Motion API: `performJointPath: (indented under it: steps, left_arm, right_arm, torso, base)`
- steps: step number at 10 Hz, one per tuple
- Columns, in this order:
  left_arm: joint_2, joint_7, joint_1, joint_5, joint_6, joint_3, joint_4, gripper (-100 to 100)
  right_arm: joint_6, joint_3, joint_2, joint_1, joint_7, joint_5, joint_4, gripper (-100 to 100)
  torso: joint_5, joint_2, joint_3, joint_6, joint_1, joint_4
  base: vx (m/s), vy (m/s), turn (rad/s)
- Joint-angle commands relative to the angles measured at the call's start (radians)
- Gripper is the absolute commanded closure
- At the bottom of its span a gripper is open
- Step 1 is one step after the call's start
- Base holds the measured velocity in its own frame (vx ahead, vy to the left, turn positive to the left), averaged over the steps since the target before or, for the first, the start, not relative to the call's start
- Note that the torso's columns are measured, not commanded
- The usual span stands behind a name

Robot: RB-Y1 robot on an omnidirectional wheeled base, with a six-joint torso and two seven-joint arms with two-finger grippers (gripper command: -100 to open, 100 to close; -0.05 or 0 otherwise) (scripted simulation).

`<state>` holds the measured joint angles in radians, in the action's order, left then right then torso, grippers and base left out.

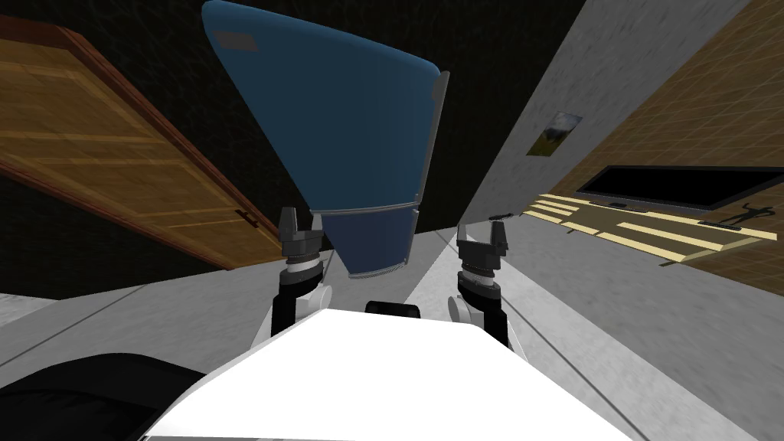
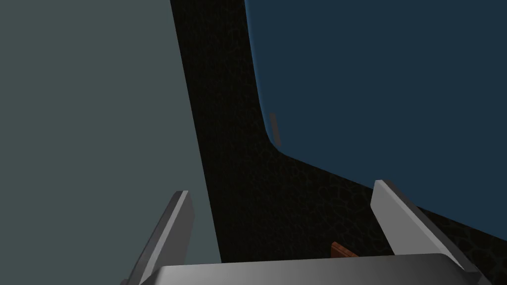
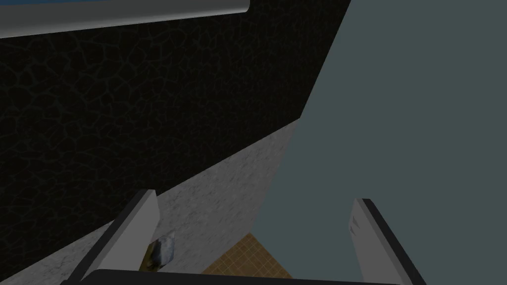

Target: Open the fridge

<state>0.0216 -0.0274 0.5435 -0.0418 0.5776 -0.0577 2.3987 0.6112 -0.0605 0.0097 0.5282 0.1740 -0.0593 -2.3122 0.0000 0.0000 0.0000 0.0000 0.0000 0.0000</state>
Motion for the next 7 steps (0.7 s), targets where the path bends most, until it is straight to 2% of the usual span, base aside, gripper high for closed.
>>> performJointPath:
  steps: [1,7]
  left_arm:
    - [0.000,0.000,0.000,0.000,0.000,0.000,0.000,0]
    - [0.000,0.000,0.000,0.000,0.000,0.000,0.000,0]
  right_arm:
    - [0.000,0.000,0.000,0.000,0.000,0.000,0.000,0]
    - [0.000,0.000,0.000,0.000,0.000,0.000,0.000,0]
  torso:
    - [0.000,0.041,-0.082,0.000,0.000,0.041]
    - [0.000,0.470,-0.939,0.000,0.000,0.470]
  base:
    - [0.000,0.000,0.000]
    - [0.000,0.000,0.000]
